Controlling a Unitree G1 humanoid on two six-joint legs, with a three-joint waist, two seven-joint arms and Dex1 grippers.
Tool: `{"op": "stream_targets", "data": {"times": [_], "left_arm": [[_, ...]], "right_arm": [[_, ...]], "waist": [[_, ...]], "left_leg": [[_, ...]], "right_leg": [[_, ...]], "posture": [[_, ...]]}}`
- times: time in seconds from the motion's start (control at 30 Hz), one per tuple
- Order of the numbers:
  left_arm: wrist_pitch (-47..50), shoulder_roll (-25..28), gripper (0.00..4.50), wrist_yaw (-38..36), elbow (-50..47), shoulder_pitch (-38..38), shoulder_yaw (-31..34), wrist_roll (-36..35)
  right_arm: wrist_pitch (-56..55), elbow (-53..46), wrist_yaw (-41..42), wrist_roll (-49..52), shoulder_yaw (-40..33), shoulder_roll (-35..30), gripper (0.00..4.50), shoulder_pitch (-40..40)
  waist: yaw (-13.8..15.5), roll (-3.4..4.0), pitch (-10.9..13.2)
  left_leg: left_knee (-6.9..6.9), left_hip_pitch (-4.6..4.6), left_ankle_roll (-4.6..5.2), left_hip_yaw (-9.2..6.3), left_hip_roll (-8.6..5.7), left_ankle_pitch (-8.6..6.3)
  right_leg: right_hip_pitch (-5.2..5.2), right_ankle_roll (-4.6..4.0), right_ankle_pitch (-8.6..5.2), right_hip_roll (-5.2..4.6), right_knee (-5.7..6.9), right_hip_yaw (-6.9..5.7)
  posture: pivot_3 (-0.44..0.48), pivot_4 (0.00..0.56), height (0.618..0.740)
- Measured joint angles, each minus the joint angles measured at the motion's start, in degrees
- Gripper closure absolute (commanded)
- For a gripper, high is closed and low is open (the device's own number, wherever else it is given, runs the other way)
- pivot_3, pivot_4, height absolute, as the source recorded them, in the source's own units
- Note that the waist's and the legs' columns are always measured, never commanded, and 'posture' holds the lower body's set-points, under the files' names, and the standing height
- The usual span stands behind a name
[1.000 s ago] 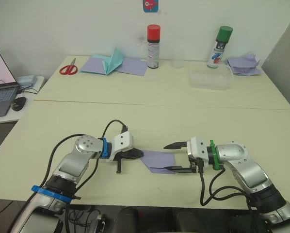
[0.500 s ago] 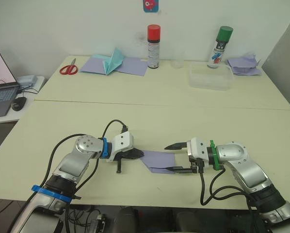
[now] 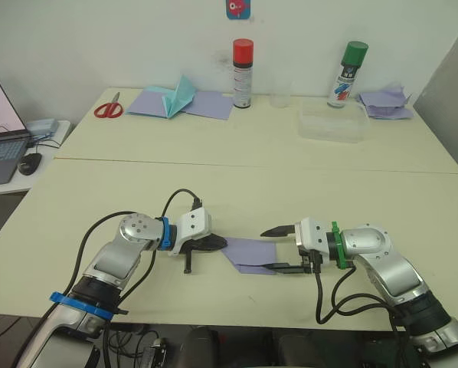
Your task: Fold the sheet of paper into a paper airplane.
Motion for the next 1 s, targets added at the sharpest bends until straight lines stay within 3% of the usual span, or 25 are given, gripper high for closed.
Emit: {"op": "stream_targets", "data": {"times": [0.37, 0.73, 0.83, 1.0], "left_arm": [[-0.09, 0.00, 4.50, 0.00, 0.04, -0.01, -0.01, 0.00], [-0.20, -0.02, 4.50, 0.00, 0.11, -0.18, -0.08, 0.01], [-0.25, -0.03, 4.50, 0.01, 0.11, -0.19, -0.16, 0.01], [-0.32, -0.03, 4.50, 0.07, 0.04, -0.20, -0.46, 0.10]], "right_arm": [[-2.26, 0.85, 0.62, -1.56, 0.09, -0.35, 1.17, 0.00], [-11.79, 8.98, -1.69, -8.33, 2.99, 1.56, 1.17, -1.71], [-12.38, 9.09, -1.96, -8.25, 3.08, 2.05, 1.72, -2.13], [-11.97, 9.40, -1.93, -7.49, 3.12, 3.99, 3.57, -2.14]], "waist": [[0.00, 0.00, 0.00], [-0.01, 0.00, 0.00], [0.02, 0.00, 0.00], [0.01, 0.00, 0.00]], "left_leg": [[0.00, 0.00, 0.00, 0.00, 0.00, 0.00], [-0.01, 0.01, 0.00, 0.02, 0.01, 0.00], [-0.01, 0.01, 0.00, 0.02, 0.00, 0.00], [-0.01, 0.01, 0.00, 0.02, 0.01, 0.00]], "right_leg": [[0.00, 0.01, -0.01, 0.00, 0.00, 0.00], [0.00, 0.00, 0.00, 0.00, 0.00, 0.02], [0.00, -0.02, 0.01, 0.00, -0.01, 0.02], [0.00, -0.02, 0.01, 0.00, 0.00, 0.02]], "posture": [[0.000, 0.150, 0.740], [0.000, 0.150, 0.740], [0.000, 0.150, 0.740], [0.000, 0.150, 0.740]]}}
